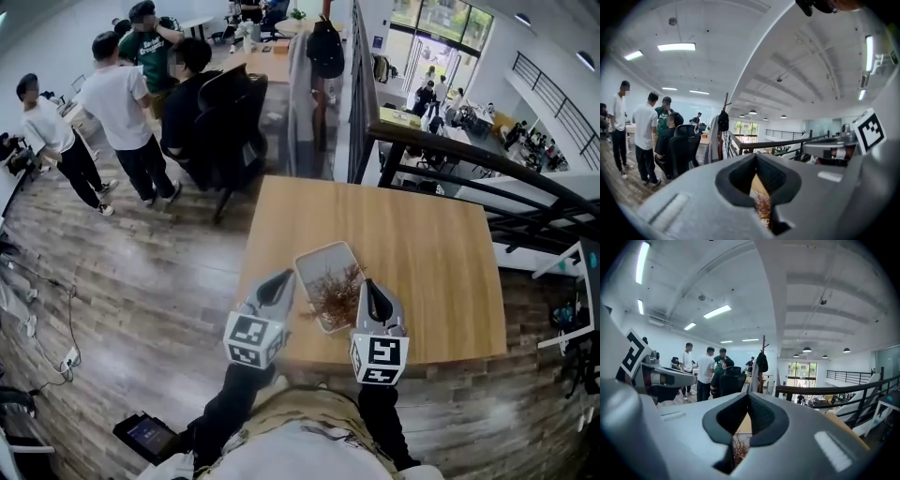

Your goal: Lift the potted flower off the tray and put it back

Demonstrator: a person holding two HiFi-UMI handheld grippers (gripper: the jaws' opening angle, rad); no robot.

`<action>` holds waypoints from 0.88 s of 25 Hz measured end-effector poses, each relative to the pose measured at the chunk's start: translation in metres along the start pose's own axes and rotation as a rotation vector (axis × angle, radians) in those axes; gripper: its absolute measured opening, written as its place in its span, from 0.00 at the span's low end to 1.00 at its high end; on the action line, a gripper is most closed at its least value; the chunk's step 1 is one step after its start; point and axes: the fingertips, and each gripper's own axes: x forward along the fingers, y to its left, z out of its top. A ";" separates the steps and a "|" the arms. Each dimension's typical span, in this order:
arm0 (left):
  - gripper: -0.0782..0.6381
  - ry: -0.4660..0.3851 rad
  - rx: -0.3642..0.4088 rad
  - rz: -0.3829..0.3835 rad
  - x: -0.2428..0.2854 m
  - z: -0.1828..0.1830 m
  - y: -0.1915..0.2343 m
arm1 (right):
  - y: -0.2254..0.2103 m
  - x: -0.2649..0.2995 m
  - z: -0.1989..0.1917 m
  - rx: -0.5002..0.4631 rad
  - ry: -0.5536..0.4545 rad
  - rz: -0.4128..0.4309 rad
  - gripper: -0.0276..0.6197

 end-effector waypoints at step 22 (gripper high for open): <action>0.11 -0.038 0.057 -0.039 0.003 0.021 -0.006 | 0.008 -0.004 0.026 0.002 -0.077 -0.008 0.05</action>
